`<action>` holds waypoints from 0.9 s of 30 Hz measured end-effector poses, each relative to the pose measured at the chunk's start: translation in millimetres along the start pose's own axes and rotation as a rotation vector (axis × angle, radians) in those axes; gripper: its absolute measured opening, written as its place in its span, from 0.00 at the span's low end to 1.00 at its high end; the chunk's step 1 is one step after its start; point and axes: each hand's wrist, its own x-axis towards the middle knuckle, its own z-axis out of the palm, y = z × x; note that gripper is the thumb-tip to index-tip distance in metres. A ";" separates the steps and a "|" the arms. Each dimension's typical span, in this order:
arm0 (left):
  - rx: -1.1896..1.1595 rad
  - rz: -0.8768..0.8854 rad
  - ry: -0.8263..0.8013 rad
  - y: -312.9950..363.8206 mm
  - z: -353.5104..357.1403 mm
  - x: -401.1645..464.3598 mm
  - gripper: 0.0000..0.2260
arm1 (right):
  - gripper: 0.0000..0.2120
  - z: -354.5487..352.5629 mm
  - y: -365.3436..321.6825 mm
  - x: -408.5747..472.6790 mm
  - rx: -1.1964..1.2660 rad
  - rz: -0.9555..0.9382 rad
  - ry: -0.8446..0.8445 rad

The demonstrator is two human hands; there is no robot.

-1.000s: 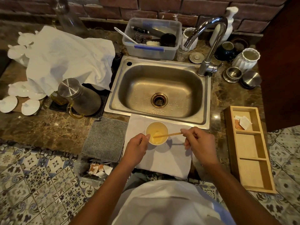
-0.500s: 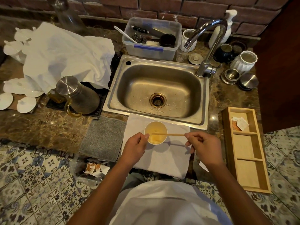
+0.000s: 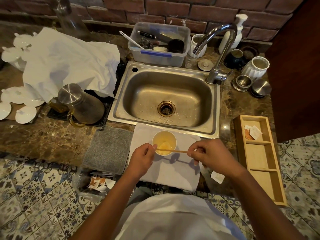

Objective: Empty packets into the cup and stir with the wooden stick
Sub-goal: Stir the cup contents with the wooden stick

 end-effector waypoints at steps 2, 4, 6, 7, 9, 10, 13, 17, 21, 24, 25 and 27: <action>0.011 0.001 0.001 0.5 0.3 -1.0 0.17 | 0.04 -1.5 -4.0 1.8 -0.023 -0.025 0.010; 0.017 0.000 0.004 1.3 0.5 -1.4 0.17 | 0.04 -0.3 -10.0 5.0 -0.016 -0.047 0.069; 0.020 0.001 0.001 1.5 0.0 -1.7 0.17 | 0.04 2.5 -13.9 9.3 0.036 -0.044 0.160; 0.020 0.000 -0.001 1.2 -0.2 -1.9 0.17 | 0.04 3.7 -14.5 11.4 0.075 -0.030 0.206; 0.026 -0.007 0.000 2.1 -0.5 -2.8 0.17 | 0.05 4.1 -15.2 14.0 0.134 -0.001 0.285; 0.030 -0.009 0.003 2.8 -0.3 -3.0 0.17 | 0.06 3.1 -15.1 14.6 0.131 0.006 0.315; 0.023 -0.010 0.013 4.3 2.1 -3.5 0.16 | 0.06 -1.8 -17.4 14.9 0.027 0.008 0.350; -0.028 -0.014 -0.022 6.3 3.0 -5.8 0.16 | 0.05 3.5 -20.9 20.2 -0.119 -0.024 0.306; -0.025 0.021 -0.072 9.7 0.6 -9.7 0.15 | 0.05 18.4 -26.6 30.3 -0.230 -0.093 0.201; 0.002 0.058 -0.141 10.7 1.5 -16.9 0.15 | 0.06 29.4 -32.0 41.9 -0.339 -0.085 0.127; 0.013 0.064 -0.148 10.6 2.6 -19.0 0.15 | 0.06 32.9 -32.9 45.8 -0.382 -0.085 0.107; 0.027 0.078 -0.142 9.2 3.6 -22.4 0.16 | 0.07 39.5 -34.8 51.7 -0.439 -0.092 0.084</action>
